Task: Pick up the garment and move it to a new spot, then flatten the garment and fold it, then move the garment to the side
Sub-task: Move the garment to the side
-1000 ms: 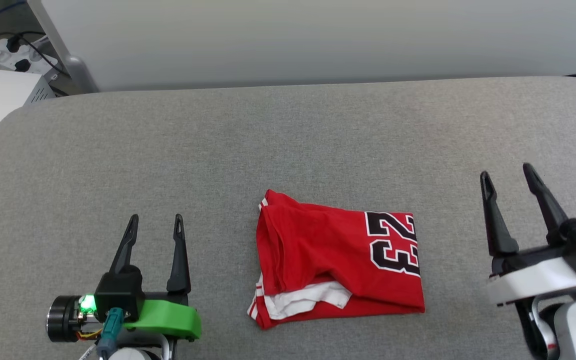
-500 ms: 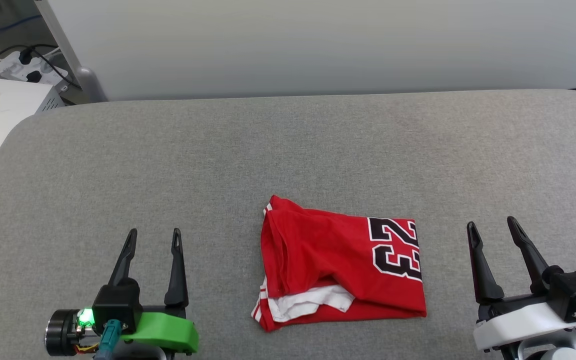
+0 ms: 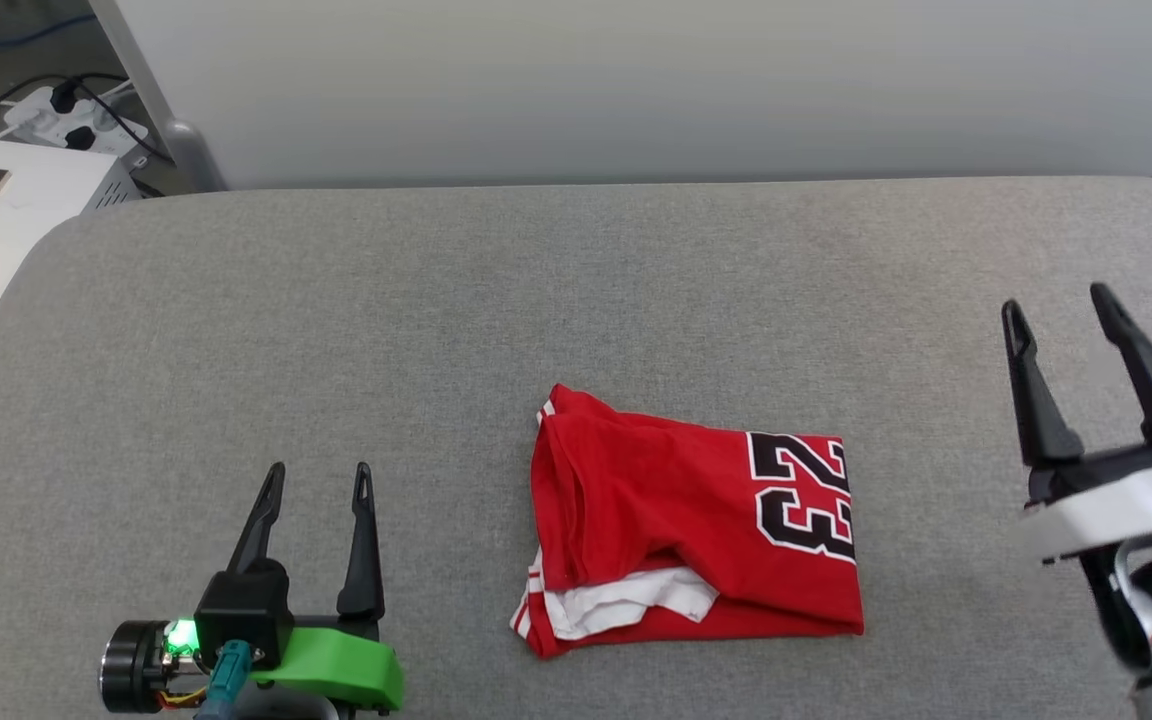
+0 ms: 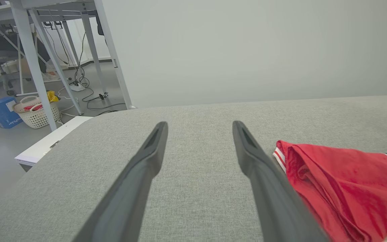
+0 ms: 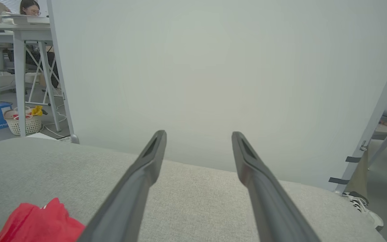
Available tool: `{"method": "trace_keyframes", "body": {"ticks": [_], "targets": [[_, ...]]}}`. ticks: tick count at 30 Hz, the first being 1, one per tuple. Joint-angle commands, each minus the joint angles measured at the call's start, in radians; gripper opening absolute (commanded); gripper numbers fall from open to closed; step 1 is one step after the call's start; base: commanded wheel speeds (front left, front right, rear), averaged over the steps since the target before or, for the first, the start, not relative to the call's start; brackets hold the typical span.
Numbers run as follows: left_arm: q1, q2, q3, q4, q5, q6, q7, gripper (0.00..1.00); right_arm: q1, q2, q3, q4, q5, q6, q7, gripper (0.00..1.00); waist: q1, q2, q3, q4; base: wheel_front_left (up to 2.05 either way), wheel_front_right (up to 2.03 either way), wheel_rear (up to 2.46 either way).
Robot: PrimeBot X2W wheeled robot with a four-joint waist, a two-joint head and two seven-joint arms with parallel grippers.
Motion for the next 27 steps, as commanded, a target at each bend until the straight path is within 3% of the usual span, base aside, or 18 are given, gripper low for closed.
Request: {"method": "trace_keyframes", "body": {"ticks": [1, 10, 20, 27], "targets": [[-0.007, 0.002, -0.001, 0.003, 0.004, -0.003, -0.006, 1.0, -0.037, -0.029, 0.016, 0.006, 0.018, -0.001, 0.029, 1.0, 0.0, 0.0, 0.011, 0.007, 0.0, 0.0, 0.0], [-0.043, 0.001, -0.003, 0.011, 0.003, -0.01, -0.006, 1.0, -0.214, -0.206, 0.107, -0.001, 0.278, -0.001, 0.39, 1.0, 0.0, 0.0, 0.074, 0.038, 0.0, 0.0, 0.0], [-0.073, -0.005, -0.019, 0.016, 0.002, -0.015, -0.006, 1.0, -0.174, -0.247, 0.166, 0.061, 0.56, -0.001, 0.733, 1.0, 0.0, 0.0, 0.119, 0.074, 0.0, 0.0, 0.0], [-0.089, -0.009, -0.025, 0.014, -0.001, -0.01, -0.006, 1.0, -0.118, -0.242, 0.218, 0.111, 0.69, -0.001, 0.879, 1.0, 0.0, 0.0, 0.157, 0.092, 0.0, 0.0, 0.0]]}}
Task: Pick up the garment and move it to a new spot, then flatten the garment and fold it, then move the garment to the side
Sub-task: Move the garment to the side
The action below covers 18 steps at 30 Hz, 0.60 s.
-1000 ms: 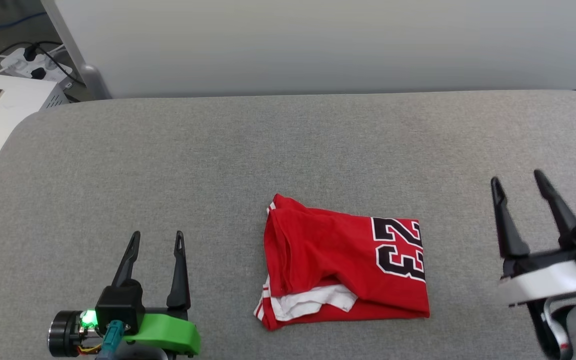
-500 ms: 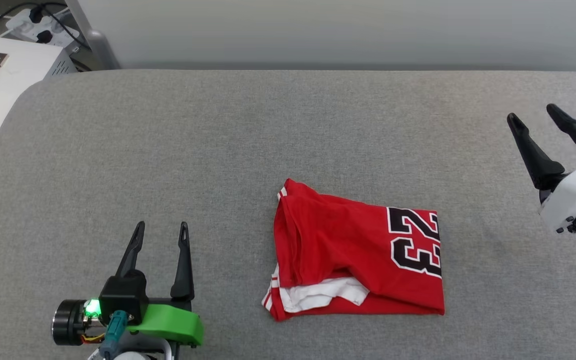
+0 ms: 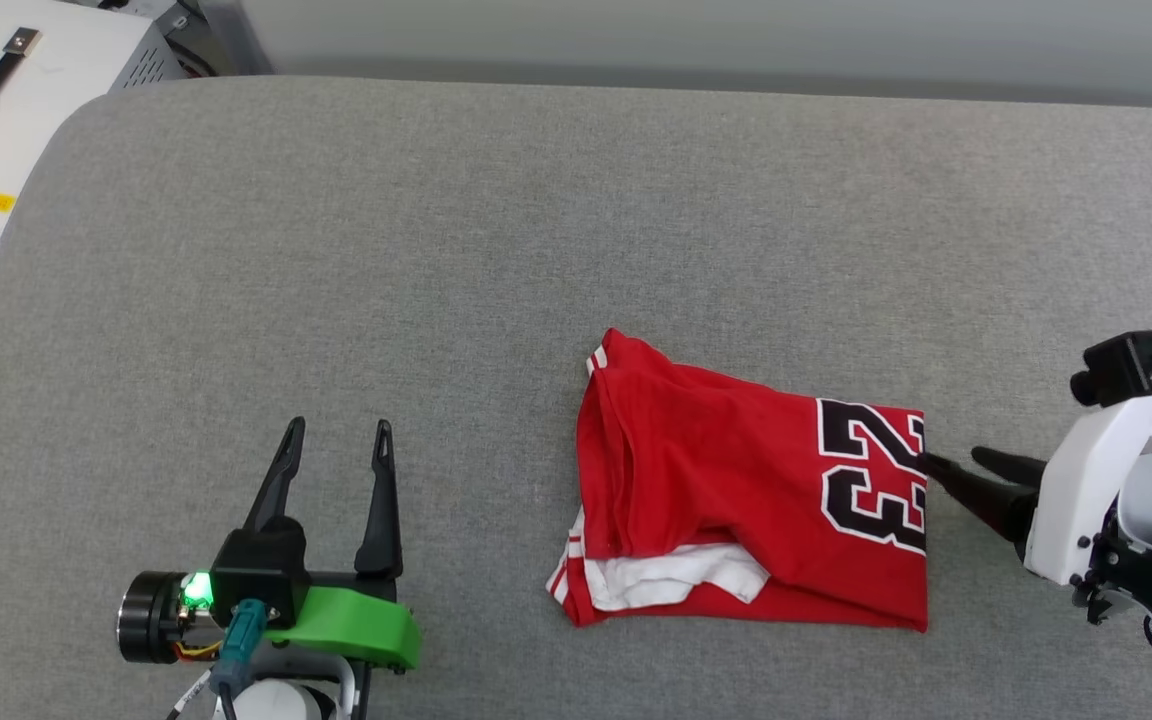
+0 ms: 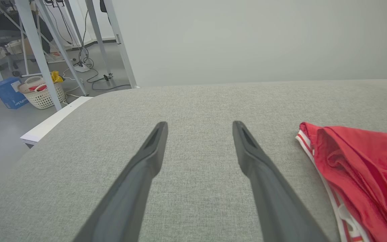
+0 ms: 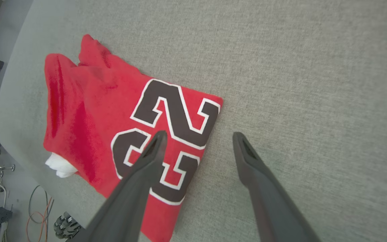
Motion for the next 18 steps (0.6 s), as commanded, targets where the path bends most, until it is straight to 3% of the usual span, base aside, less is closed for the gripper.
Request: {"method": "trace_keyframes", "body": {"ticks": [1, 10, 14, 15, 16, 18], "targets": [[-0.02, -0.004, -0.002, -0.002, -0.002, 0.002, -0.006, 1.0, 0.011, 0.006, 0.011, 0.01, 0.021, -0.001, 0.013, 1.0, 0.0, 0.0, 0.021, 0.011, 0.0, 0.0, 0.0], [-0.05, -0.007, -0.009, 0.001, -0.001, 0.0, -0.006, 1.0, -0.015, 0.065, 0.099, 0.089, 0.097, -0.001, 0.027, 1.0, 0.0, 0.0, 0.059, 0.033, 0.0, 0.0, 0.0], [-0.065, -0.009, -0.014, 0.007, -0.002, 0.002, -0.006, 1.0, -0.041, 0.07, 0.187, 0.126, 0.08, -0.001, -0.035, 1.0, 0.0, 0.0, 0.069, 0.048, 0.0, 0.0, 0.0], [-0.066, -0.009, -0.014, 0.008, -0.002, 0.003, -0.006, 1.0, -0.045, 0.067, 0.196, 0.129, 0.078, -0.001, -0.049, 0.45, 0.0, 0.0, 0.069, 0.05, 0.0, 0.0, 0.0], [-0.066, -0.009, -0.014, 0.009, -0.003, 0.003, -0.006, 1.0, -0.049, 0.063, 0.204, 0.132, 0.076, -0.001, -0.064, 0.0, 0.0, 0.0, 0.068, 0.052, 0.0, 0.0, 0.0], [-0.065, -0.01, -0.012, 0.012, -0.004, 0.005, -0.006, 1.0, -0.06, 0.048, 0.227, 0.133, 0.073, -0.001, -0.098, 0.0, 0.0, 0.0, 0.063, 0.054, 0.0, 0.0, 0.0]]}}
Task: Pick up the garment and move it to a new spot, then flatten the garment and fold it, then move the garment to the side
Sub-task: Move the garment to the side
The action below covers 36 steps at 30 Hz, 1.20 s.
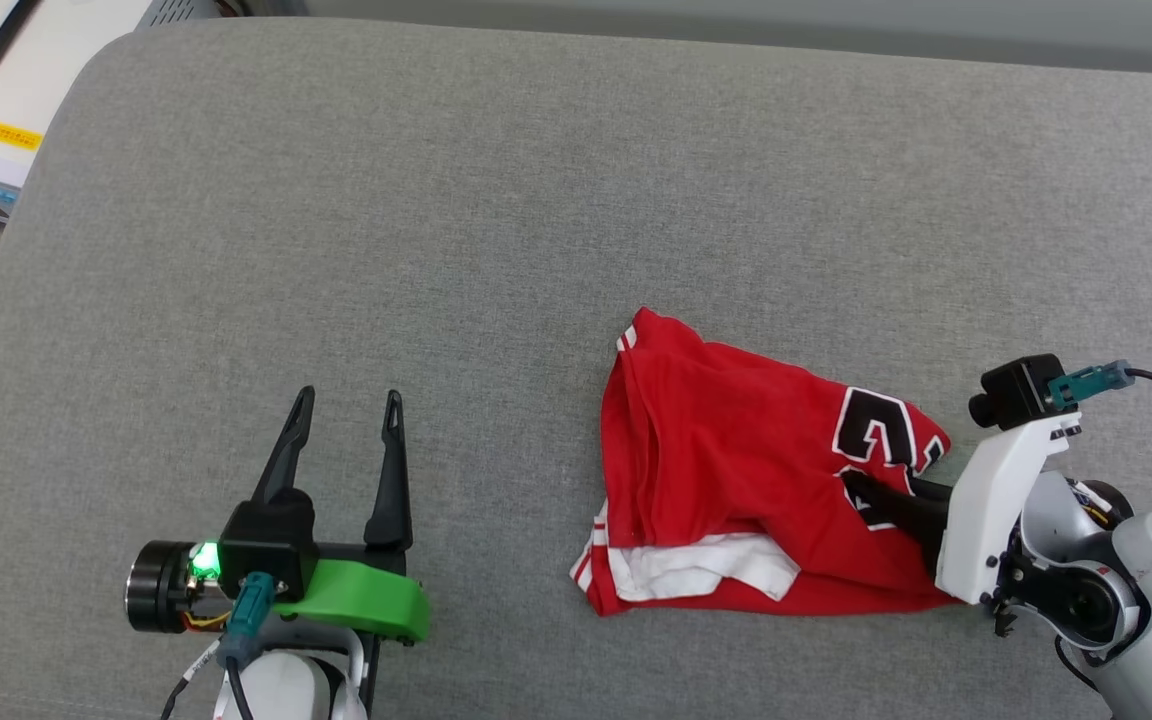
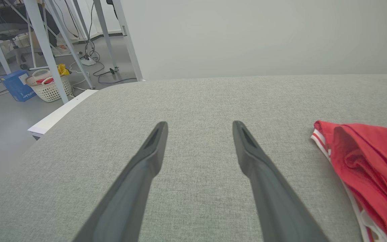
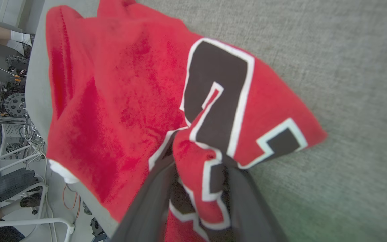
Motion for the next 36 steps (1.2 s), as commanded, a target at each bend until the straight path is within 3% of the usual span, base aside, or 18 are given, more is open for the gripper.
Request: {"method": "trace_keyframes", "body": {"ticks": [1, 3, 10, 18, 26, 36], "targets": [[-0.014, -0.006, 0.003, 0.004, -0.003, 0.005, -0.006, 1.0, -0.005, 0.0, 0.023, 0.016, -0.014, -0.001, -0.022, 0.0, 0.0, -0.0001, -0.007, 0.0, 0.0, 0.0, 0.0], [0.002, -0.006, 0.012, 0.009, -0.003, 0.01, -0.006, 1.0, -0.05, -0.048, 0.067, 0.002, -0.079, -0.001, -0.122, 0.0, 0.0, -0.0001, -0.029, -0.013, 0.0, 0.0, 0.0], [0.035, -0.004, 0.025, 0.004, -0.001, 0.01, -0.006, 1.0, -0.132, -0.127, 0.145, -0.032, -0.156, -0.001, -0.224, 0.0, 0.0, -0.0001, -0.07, -0.089, 0.0, 0.0, 0.0], [0.039, 0.0, 0.031, -0.009, 0.007, 0.009, -0.006, 1.0, -0.19, -0.233, 0.176, -0.08, -0.174, -0.001, -0.203, 0.0, 0.0, -0.0001, -0.055, -0.215, 0.0, 0.0, 0.0], [0.016, 0.022, 0.051, -0.042, 0.015, 0.012, -0.006, 1.0, -0.225, -0.307, 0.133, -0.077, -0.155, -0.001, -0.187, 0.0, 0.0, -0.0001, 0.021, -0.329, 0.0, 0.0, 0.0], [-0.045, 0.062, 0.069, -0.105, 0.024, 0.01, -0.006, 1.0, -0.304, -0.38, 0.047, 0.063, -0.218, -0.001, -0.193, 0.0, 0.0, -0.0001, 0.153, -0.376, 0.0, 0.0, 0.0]]}}
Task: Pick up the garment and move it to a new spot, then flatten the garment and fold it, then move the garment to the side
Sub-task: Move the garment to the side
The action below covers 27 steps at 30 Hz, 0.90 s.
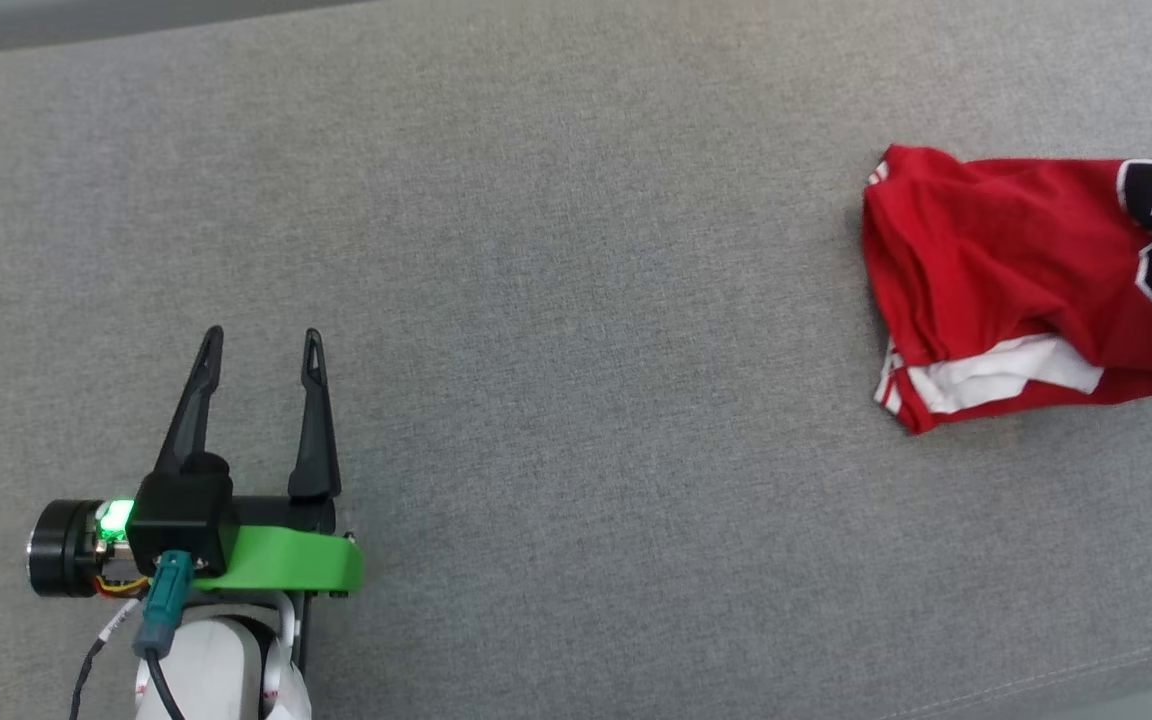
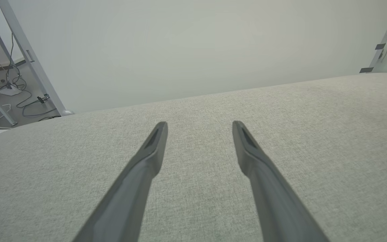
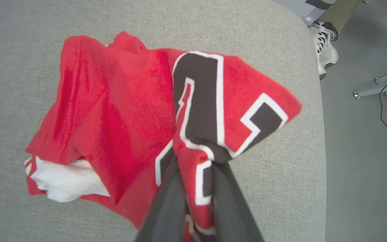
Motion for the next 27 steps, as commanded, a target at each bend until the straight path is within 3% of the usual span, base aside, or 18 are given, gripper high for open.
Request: {"method": "trace_keyframes", "body": {"ticks": [1, 13, 22, 24, 27], "targets": [[-0.024, 0.012, 0.006, -0.013, 0.006, 0.0, -0.006, 1.0, -0.033, -0.011, -0.01, 0.025, -0.011, -0.001, 0.003, 0.0, 0.0, -0.0001, 0.081, -0.034, 0.0, 0.0, 0.0], [-0.075, 0.042, 0.003, -0.075, 0.019, 0.001, -0.006, 1.0, -0.214, -0.034, -0.074, 0.324, -0.113, -0.001, -0.02, 0.0, 0.0, -0.0001, 0.19, 0.006, 0.0, 0.0, 0.0], [-0.063, 0.051, 0.0, -0.088, 0.019, 0.013, -0.006, 1.0, -0.278, 0.024, -0.121, 0.481, -0.179, -0.001, -0.11, 0.0, 0.0, -0.0001, 0.183, 0.018, 0.0, 0.0, 0.0], [-0.059, 0.049, -0.003, -0.085, 0.018, 0.015, -0.006, 1.0, -0.281, 0.034, -0.131, 0.51, -0.19, -0.001, -0.13, 1.0, 0.0, -0.0001, 0.172, 0.02, 0.0, 0.0, 0.0], [-0.057, 0.045, -0.009, -0.079, 0.015, 0.018, -0.006, 1.0, -0.283, 0.028, -0.146, 0.538, -0.223, -0.001, -0.187, 1.0, 0.0, -0.0001, 0.151, 0.026, 0.0, 0.0, 0.0]]}}
